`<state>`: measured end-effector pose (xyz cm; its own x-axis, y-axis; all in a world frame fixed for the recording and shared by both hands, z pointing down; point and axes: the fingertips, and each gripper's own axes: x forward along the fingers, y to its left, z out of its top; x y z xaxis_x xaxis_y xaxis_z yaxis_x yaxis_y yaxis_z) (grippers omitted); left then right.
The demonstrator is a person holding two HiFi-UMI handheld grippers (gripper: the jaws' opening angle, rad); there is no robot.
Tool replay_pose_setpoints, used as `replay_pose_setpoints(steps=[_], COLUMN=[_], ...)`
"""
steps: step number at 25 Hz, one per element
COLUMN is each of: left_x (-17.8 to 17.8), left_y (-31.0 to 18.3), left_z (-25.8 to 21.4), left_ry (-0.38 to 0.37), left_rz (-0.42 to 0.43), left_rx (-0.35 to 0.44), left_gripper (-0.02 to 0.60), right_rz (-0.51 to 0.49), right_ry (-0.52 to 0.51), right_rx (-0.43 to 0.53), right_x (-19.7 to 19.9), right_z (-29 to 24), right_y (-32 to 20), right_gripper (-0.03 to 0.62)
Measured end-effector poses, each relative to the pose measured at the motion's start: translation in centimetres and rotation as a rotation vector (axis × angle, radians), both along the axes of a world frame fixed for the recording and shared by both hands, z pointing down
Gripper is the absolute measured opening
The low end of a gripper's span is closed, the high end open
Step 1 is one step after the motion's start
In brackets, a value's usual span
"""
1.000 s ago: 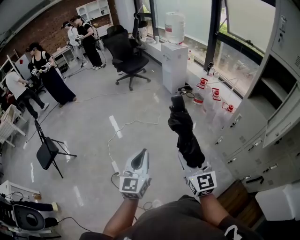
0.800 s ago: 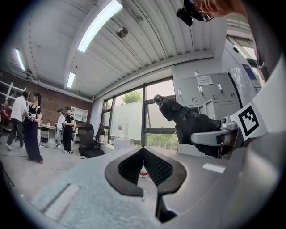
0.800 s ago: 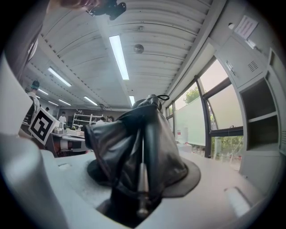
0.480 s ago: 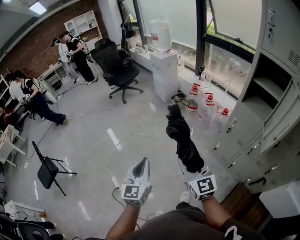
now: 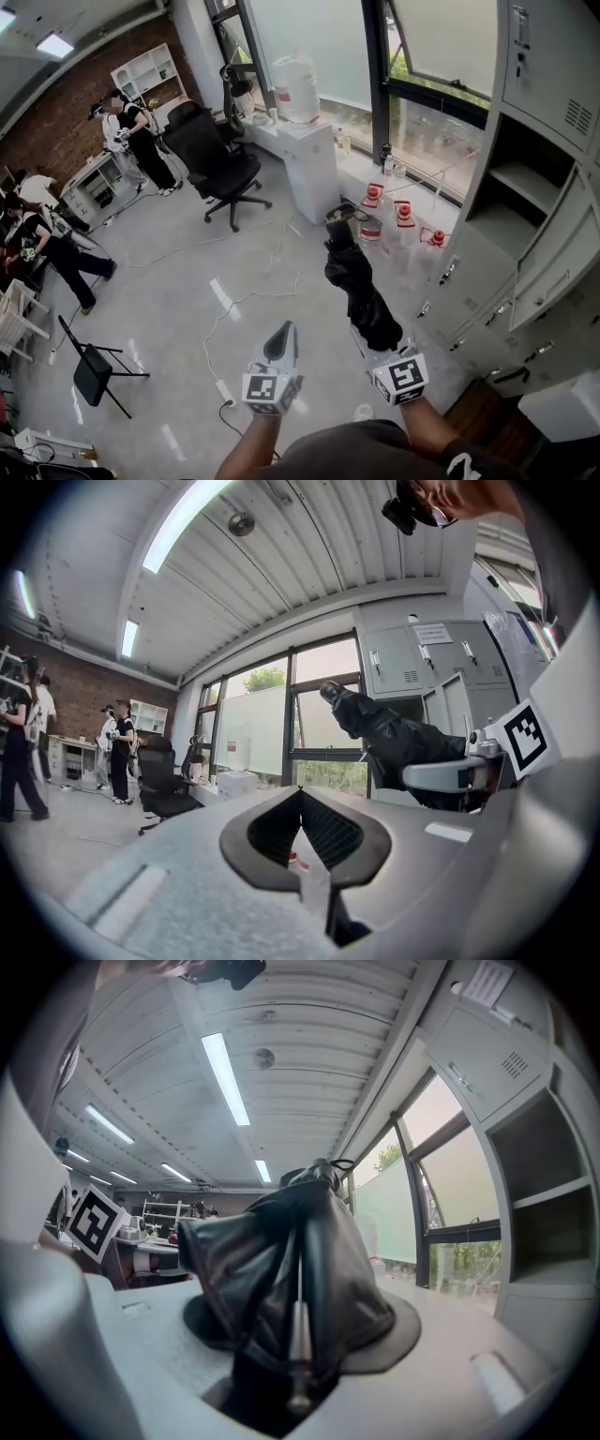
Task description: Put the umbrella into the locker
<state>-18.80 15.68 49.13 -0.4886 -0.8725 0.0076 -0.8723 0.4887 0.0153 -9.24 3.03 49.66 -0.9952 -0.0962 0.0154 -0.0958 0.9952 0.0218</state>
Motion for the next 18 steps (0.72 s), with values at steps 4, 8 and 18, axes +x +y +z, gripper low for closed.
replay_pose_setpoints(steps=[4, 8, 18], left_x=[-0.6, -0.6, -2.0], left_y=[-3.3, -6.5, -11.2], left_z=[0.9, 0.6, 2.2], left_ry=[-0.013, 0.0, 0.028], left_rz=[0.013, 0.038, 0.11], left_rx=[-0.028, -0.022, -0.054], left_gripper=[0.005, 0.005, 0.005], right_rz=[0.008, 0.031, 0.109], right_ry=[-0.007, -0.004, 0.004], right_rx=[-0.028, -0.037, -0.068], right_x=[0.0, 0.1, -0.3], right_z=[0.3, 0.7, 1.6], right_y=[-3.1, -6.1, -10.4], right_gripper=[0.244, 0.244, 0.245])
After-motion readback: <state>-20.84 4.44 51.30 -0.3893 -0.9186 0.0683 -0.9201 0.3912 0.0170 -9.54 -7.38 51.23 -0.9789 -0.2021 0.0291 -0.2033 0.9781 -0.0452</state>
